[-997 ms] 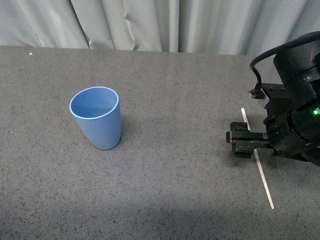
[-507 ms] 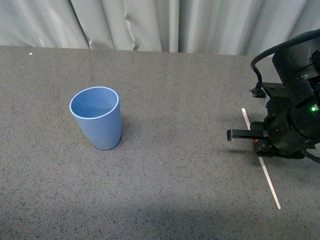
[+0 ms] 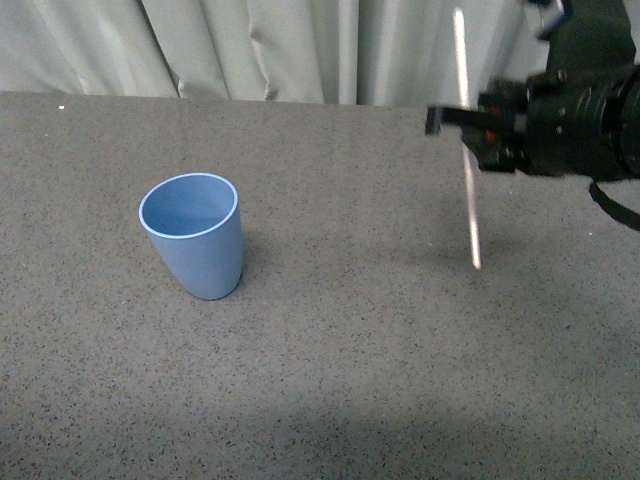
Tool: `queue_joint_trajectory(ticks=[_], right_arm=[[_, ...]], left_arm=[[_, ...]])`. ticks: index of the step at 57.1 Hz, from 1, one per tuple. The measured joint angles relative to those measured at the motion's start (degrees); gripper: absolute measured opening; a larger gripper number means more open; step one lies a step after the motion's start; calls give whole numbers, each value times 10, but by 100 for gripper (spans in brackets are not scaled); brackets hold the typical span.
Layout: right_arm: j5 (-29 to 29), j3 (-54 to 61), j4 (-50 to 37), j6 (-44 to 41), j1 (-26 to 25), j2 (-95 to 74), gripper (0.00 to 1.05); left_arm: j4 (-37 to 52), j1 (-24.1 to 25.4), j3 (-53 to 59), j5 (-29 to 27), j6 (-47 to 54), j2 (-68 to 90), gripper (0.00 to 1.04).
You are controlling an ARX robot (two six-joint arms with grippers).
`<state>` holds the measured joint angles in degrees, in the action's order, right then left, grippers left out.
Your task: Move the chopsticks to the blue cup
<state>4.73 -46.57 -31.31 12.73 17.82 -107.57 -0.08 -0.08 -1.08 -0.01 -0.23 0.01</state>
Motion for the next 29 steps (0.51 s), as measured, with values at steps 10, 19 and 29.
queue_joint_trajectory(ticks=[10,19,29], right_arm=[[71,-7,-210,6,51,-12,1],[120,-61,-278,22,97,-67,1],[159,-196,-244,24,175,-196,1]], left_arm=[[0,0,0,0,0,0,98],[0,0,0,0,0,0,98],[0,0,0,0,0,0,98]])
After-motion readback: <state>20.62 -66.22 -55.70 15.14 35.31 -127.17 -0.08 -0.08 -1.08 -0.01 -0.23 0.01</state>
